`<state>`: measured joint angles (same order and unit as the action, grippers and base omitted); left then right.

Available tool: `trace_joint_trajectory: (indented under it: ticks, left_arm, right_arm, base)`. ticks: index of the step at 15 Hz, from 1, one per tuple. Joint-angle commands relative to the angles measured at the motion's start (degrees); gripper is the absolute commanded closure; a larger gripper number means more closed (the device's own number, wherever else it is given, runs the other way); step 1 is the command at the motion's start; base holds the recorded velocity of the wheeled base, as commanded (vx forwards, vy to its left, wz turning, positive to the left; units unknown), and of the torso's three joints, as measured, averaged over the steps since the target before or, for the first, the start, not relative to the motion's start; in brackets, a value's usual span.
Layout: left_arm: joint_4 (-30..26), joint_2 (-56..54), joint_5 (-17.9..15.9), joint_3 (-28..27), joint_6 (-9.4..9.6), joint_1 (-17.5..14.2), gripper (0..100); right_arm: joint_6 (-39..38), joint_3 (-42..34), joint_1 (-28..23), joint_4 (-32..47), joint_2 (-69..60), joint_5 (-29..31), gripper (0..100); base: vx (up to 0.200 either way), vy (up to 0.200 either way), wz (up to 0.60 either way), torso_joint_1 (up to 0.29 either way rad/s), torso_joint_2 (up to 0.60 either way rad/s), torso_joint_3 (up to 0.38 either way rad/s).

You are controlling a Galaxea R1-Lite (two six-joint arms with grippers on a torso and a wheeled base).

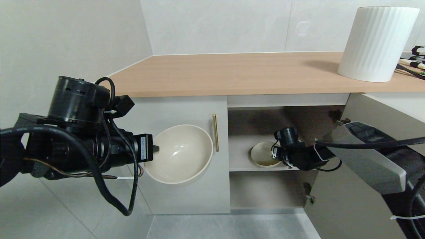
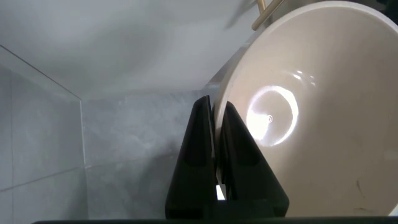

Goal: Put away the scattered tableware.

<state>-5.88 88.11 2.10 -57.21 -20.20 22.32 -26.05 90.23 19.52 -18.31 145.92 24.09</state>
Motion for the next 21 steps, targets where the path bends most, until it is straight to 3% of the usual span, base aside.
trace_joint_trajectory:
  ticks: [1,12,13,19,21]
  left_arm:
    - [-0.01,0.04,0.01,-0.01,-0.02,0.00,100]
    - [-0.01,0.04,0.01,0.08,-0.10,0.00,100]
    - [-0.01,0.04,0.01,0.08,-0.10,0.00,100]
    - [-0.01,0.04,0.01,0.08,-0.02,0.00,100]
    - [-0.01,0.22,-0.08,0.26,0.07,0.00,100]
  right_arm:
    - [-0.23,1.52,-0.44,0.03,1.12,0.17,100]
    - [-1.72,6.01,-0.71,1.26,3.76,1.49,100]
    - [-1.72,6.36,-0.71,1.44,3.76,1.58,0]
    - [-2.86,5.83,-0.62,1.52,2.70,2.19,0]
    - [-4.97,1.44,-0.01,1.52,-2.22,2.19,0]
  base:
    - [0.000,0.000,0.00,0.000,0.00,0.000]
    - [0.000,0.000,0.00,0.000,0.00,0.000]
    - [0.000,0.000,0.00,0.000,0.00,0.000]
    - [0.000,0.000,0.00,0.000,0.00,0.000]
    - [0.000,0.000,0.00,0.000,0.00,0.000]
